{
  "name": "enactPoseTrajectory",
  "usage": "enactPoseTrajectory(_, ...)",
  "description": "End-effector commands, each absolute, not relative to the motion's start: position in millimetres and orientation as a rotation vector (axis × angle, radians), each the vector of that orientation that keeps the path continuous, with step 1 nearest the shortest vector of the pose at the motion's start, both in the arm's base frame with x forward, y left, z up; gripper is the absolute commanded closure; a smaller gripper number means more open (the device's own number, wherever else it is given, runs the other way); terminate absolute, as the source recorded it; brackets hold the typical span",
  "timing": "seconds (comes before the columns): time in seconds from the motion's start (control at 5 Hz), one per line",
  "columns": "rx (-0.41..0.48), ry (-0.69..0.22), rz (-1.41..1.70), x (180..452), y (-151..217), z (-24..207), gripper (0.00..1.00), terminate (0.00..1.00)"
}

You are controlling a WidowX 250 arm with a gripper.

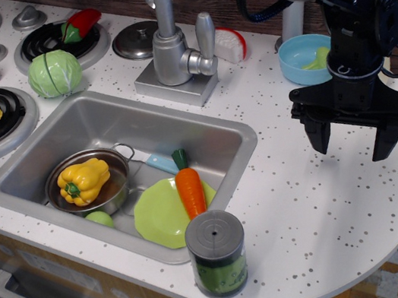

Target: Take carrot off plate

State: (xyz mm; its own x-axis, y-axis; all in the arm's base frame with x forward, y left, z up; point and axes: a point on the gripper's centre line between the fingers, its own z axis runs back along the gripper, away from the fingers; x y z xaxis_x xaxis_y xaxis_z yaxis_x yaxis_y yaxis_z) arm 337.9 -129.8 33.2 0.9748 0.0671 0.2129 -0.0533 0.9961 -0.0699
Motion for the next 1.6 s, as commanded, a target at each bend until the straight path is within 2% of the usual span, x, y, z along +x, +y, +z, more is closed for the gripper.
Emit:
enactPoseTrajectory(0.0, -0.064, -0.217, 0.061, 338, -130, 33, 0.0, 0.0)
enactPoseTrajectory(0.2, 0.044, -0.196, 0.228, 327, -97, 59, 0.0, 0.0)
enactPoseTrajectory(0.4, 0.174, -0.155, 0.27, 320, -59, 83, 0.0, 0.0)
enactPoseTrajectory(0.6, 0.204, -0.181, 0.394, 312, -19, 90, 0.0, 0.0)
enactPoseTrajectory(0.8, 0.192, -0.233, 0.455, 306, 19, 69, 0.0, 0.0)
enactPoseTrajectory(1.0, 0.131, -0.256, 0.535, 308, 35, 44, 0.0, 0.0)
enactPoseTrajectory(1.2, 0.068, -0.288, 0.544, 311, 37, 13, 0.0, 0.0)
enactPoseTrajectory(1.4, 0.023, -0.305, 0.539, 314, 35, -6, 0.0, 0.0)
